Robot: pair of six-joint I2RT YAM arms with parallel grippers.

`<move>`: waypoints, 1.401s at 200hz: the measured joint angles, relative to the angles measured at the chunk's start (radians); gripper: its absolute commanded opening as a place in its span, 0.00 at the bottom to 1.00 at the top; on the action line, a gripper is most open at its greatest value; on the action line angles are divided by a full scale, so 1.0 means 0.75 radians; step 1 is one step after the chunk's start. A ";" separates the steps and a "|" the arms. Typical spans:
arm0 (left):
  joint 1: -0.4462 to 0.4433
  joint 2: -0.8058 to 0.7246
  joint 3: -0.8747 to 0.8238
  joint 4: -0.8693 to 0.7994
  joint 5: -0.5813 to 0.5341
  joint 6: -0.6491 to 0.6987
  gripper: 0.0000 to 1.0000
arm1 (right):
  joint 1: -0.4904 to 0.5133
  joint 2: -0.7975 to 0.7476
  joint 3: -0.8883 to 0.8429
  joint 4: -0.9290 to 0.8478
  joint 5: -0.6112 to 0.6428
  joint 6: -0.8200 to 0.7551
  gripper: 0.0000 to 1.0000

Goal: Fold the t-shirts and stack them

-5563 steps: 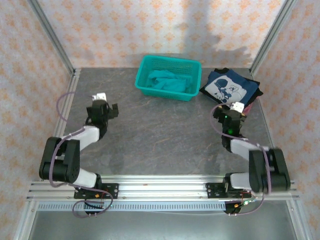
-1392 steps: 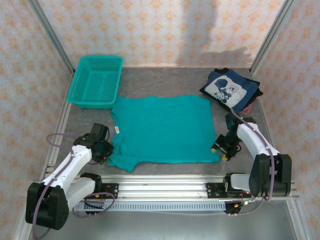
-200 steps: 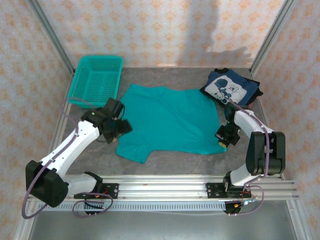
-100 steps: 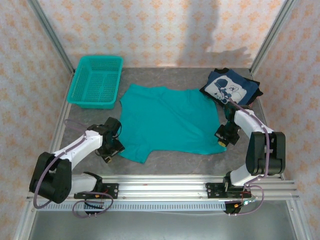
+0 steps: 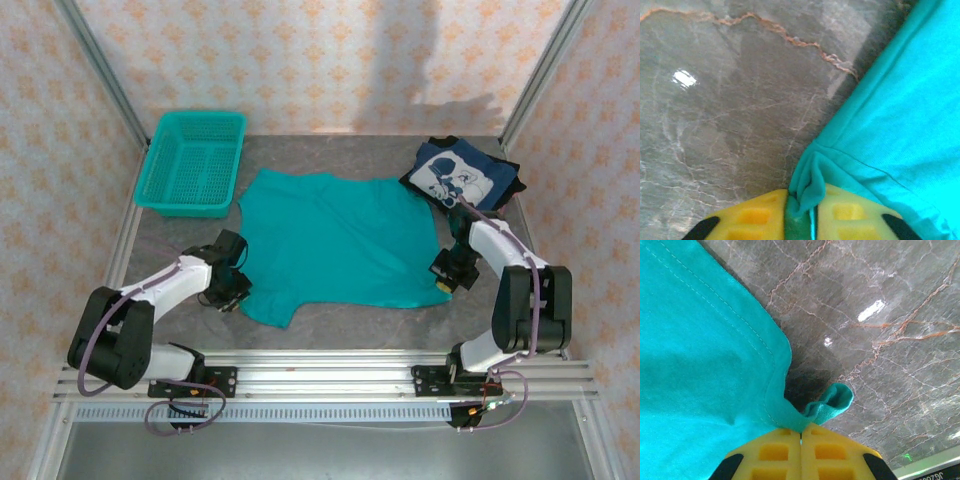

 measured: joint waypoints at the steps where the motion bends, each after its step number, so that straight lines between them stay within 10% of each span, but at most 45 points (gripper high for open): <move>1: 0.000 -0.002 -0.001 -0.001 -0.001 -0.002 0.13 | 0.000 -0.001 0.000 0.000 0.000 0.000 0.00; 280: 0.051 0.123 0.570 -0.234 -0.048 0.208 0.00 | 0.000 0.224 0.403 -0.056 0.048 -0.134 0.00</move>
